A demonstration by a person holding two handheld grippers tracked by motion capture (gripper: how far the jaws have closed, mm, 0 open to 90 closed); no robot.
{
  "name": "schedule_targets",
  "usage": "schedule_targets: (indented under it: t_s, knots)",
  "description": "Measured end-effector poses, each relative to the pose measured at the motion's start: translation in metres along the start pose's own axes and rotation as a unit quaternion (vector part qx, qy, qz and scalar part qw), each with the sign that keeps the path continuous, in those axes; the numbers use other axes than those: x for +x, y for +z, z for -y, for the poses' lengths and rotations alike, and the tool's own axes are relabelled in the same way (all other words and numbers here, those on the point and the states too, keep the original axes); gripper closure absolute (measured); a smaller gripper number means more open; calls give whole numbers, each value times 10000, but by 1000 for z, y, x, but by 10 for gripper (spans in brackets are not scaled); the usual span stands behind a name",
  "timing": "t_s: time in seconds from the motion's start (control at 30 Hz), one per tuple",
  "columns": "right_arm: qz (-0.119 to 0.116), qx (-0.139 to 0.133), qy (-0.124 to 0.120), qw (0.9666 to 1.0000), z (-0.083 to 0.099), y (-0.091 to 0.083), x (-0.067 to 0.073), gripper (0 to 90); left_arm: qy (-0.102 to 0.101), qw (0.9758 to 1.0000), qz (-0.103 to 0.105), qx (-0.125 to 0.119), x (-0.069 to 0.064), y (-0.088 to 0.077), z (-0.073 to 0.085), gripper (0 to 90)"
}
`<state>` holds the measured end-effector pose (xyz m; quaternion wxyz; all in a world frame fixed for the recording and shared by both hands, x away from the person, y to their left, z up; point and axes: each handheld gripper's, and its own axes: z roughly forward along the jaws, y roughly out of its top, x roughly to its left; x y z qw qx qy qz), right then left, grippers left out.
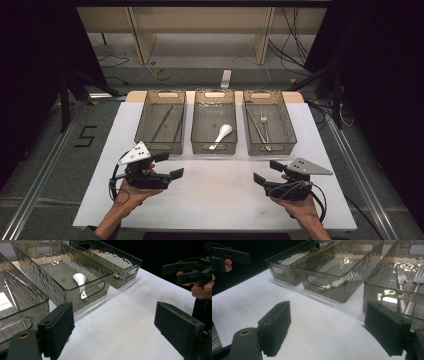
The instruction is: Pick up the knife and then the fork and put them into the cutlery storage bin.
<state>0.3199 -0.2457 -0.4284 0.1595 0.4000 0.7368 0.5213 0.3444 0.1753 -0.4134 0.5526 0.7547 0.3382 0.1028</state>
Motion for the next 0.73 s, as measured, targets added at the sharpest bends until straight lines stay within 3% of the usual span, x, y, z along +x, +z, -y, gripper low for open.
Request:
schedule_targets:
  t_s: [0.73]
  knots:
    - [33, 33, -47, 10000, 0, 1, 0, 220, -13, 10000, -76, 7, 3, 1, 0, 156]
